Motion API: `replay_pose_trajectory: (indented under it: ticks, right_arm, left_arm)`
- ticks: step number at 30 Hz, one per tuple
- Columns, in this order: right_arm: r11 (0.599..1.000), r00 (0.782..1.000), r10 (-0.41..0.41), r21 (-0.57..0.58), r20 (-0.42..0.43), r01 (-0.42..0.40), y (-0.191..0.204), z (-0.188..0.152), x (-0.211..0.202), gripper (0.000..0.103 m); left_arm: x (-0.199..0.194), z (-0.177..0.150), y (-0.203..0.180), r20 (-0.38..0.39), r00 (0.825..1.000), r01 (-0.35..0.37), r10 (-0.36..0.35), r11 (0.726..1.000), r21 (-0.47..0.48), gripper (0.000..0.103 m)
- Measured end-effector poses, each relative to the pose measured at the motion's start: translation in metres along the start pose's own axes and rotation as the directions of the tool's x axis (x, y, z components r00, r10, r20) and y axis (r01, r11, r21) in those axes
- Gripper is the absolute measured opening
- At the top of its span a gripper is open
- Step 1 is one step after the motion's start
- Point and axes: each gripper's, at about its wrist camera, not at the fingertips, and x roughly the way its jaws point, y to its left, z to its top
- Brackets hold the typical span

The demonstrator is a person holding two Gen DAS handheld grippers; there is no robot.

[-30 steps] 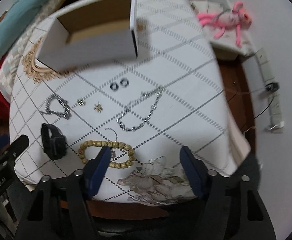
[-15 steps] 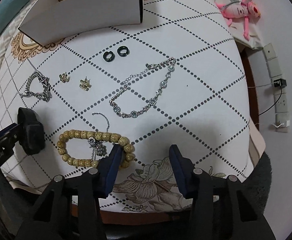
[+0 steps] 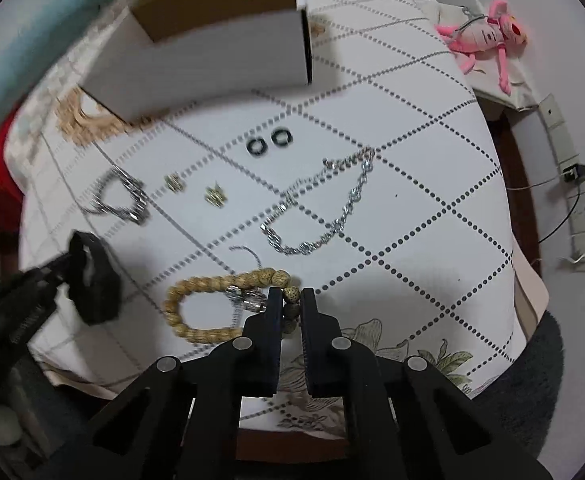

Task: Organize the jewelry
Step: 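Grasp the black watch band with the left gripper while the right gripper grasps the wooden bead bracelet, then carry the watch band with the left gripper into the box while the right gripper drops the bead bracelet there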

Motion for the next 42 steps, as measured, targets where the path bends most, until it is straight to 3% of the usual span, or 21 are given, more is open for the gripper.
replay_pose_trajectory:
  ticks: [9, 18, 23, 29, 34, 37, 41, 42]
  right_arm:
    - [0.992, 0.989, 0.128, 0.004, 0.079, -0.129, -0.017, 0.023, -0.04, 0.009]
    - [0.979, 0.957, 0.196, -0.102, 0.213, -0.178, -0.002, 0.082, -0.106, 0.009]
    - [0.978, 0.944, 0.19, -0.135, 0.268, -0.158, 0.01, 0.131, -0.126, 0.009]
    - [0.981, 0.96, 0.18, -0.113, 0.214, -0.159, 0.017, 0.193, -0.096, 0.009]
    - [0.982, 0.973, 0.174, -0.101, 0.152, -0.159, 0.022, 0.22, -0.063, 0.009]
    - [0.982, 0.976, 0.175, -0.097, 0.13, -0.163, 0.021, 0.233, -0.048, 0.009]
    - [0.983, 0.983, 0.172, -0.077, 0.063, -0.167, 0.015, 0.243, -0.026, 0.01]
    - [0.984, 0.984, 0.169, -0.069, 0.052, -0.165, 0.012, 0.243, -0.023, 0.014]
  left_arm:
    - [-0.045, -0.005, -0.005, 0.085, 0.996, 0.029, -0.032, 0.999, 0.028, 0.004]
    - [-0.075, 0.072, -0.024, 0.192, 0.975, 0.102, -0.109, 0.994, 0.046, 0.004]
    - [-0.08, 0.117, -0.031, 0.219, 0.967, 0.118, -0.127, 0.992, 0.055, 0.004]
    - [-0.053, 0.165, -0.035, 0.173, 0.977, 0.115, -0.126, 0.991, 0.072, 0.004]
    - [-0.027, 0.19, -0.035, 0.109, 0.983, 0.138, -0.145, 0.988, 0.065, 0.005]
    - [-0.015, 0.203, -0.035, 0.069, 0.988, 0.132, -0.135, 0.99, 0.041, 0.012]
    - [-0.011, 0.212, -0.035, 0.046, 0.992, 0.118, -0.119, 0.993, 0.018, 0.014]
    - [-0.012, 0.213, -0.035, 0.048, 0.992, 0.113, -0.114, 0.993, 0.016, 0.021]
